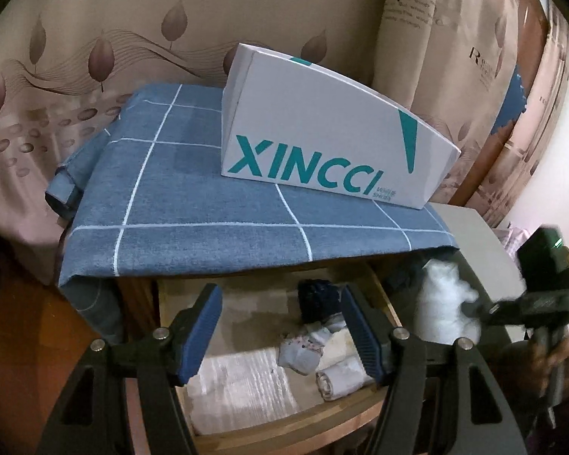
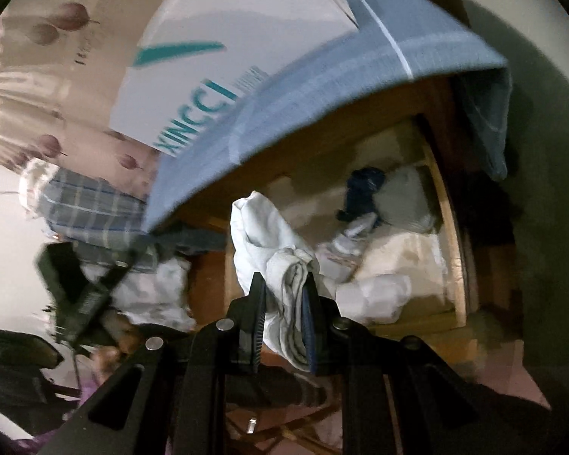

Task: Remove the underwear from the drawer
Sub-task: 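Lift the white cloth with the right gripper up over the white box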

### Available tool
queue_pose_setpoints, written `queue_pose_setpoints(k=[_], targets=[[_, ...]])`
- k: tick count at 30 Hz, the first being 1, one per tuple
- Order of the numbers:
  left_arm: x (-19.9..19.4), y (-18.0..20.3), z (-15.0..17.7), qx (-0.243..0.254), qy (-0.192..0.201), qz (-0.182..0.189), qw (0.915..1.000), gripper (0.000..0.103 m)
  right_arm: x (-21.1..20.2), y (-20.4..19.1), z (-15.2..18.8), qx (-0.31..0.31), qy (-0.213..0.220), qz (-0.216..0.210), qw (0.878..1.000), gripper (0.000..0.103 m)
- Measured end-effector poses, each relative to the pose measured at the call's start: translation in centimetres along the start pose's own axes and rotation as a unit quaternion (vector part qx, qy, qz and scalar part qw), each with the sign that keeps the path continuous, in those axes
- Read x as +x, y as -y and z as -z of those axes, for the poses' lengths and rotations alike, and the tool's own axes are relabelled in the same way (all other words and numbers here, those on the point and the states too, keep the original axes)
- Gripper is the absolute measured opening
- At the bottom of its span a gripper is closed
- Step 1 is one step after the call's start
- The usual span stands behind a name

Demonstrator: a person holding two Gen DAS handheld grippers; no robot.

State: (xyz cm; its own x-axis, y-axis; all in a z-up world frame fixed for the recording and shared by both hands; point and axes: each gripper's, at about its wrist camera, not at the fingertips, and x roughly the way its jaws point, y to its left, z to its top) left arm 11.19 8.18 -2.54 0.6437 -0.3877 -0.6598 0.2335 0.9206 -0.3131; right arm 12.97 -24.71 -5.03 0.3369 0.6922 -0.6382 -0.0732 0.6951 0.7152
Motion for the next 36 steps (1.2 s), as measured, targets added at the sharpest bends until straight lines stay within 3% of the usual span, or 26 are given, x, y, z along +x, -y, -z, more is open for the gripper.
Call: queue_pose_setpoints(k=[8,16,24,36], targets=[[0.3,-0.1,0.1,-0.01,-0.007,0.015,0.9998,0.067,-6.5,-7.3,-4.4,-0.028,0.058,-0.083,0.994,0.016],[0.5,0.9,0.3,0.012,-0.012,0.016,0.9997,0.067,-7.8,-14.1,-12.9,-0.067,0.101,-0.076,0.99,0.016],[1.2,2.0,0.5,0.044,-0.02,0.006,0.9988,0.067,-2.1,-13.9,-20.2,-0.02,0.096,-0.049,0.994,0.016],[2.0,1.9,0.4,0.048,-0.031,-0.019,0.9982,0.067,5.3,-14.0,-22.9,-0.035,0.063,0.017,0.997,0.017]])
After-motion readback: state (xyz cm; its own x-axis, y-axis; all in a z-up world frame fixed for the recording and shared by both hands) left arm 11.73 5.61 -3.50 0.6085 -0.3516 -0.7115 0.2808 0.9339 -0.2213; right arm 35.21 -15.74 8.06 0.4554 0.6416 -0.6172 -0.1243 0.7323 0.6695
